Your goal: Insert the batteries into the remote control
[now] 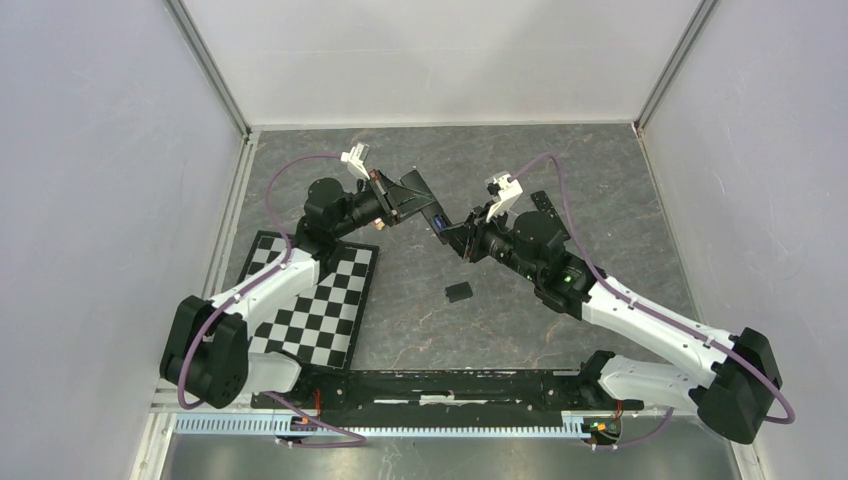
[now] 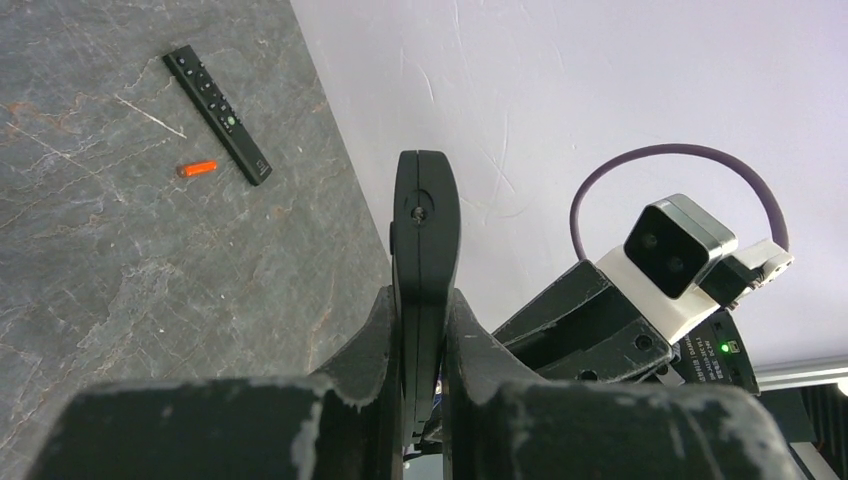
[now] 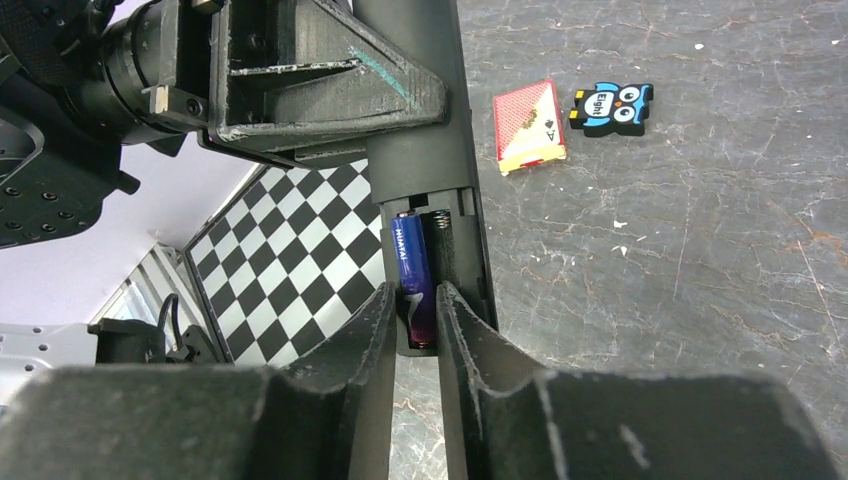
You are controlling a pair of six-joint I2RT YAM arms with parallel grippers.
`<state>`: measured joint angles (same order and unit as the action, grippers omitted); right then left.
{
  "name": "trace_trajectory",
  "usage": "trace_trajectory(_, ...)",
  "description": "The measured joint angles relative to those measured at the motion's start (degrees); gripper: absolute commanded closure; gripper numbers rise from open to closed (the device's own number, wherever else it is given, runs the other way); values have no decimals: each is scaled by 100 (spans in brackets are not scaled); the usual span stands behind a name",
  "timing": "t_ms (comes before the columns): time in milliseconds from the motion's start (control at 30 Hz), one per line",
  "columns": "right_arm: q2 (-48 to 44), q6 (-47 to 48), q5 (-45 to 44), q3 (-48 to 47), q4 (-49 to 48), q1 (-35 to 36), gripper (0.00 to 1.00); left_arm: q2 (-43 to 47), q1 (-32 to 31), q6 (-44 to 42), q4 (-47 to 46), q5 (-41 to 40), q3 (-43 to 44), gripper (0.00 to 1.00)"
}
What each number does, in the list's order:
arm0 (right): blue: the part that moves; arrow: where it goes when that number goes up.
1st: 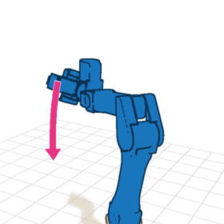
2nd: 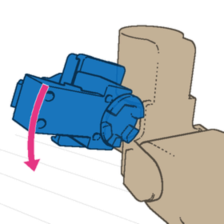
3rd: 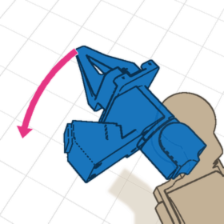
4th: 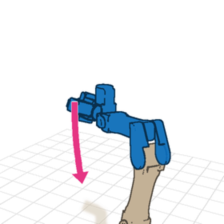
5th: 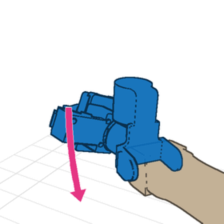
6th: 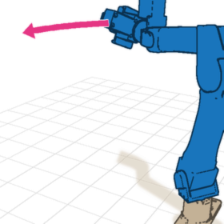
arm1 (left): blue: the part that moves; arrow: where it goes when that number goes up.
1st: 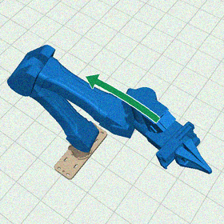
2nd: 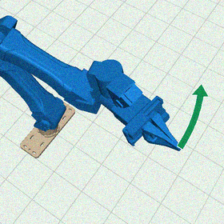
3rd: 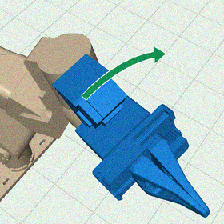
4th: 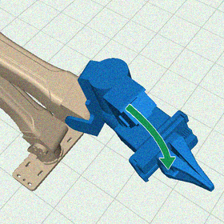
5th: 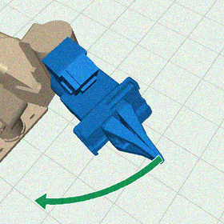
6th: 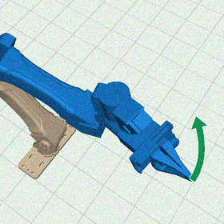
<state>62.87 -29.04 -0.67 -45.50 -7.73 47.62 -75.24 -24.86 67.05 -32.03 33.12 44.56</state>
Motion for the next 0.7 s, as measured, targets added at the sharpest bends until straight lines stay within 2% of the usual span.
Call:
trace_trajectory(333,-66,129,33,-48,7,22,54,0,0,0,-146,2,0,98)
trace_trajectory(533,-85,146,76,-225,162,24,36,0,0,0,-286,-4,0,98)
trace_trajectory(700,-221,120,125,-280,302,26,30,0,0,2,-391,-20,0,98)
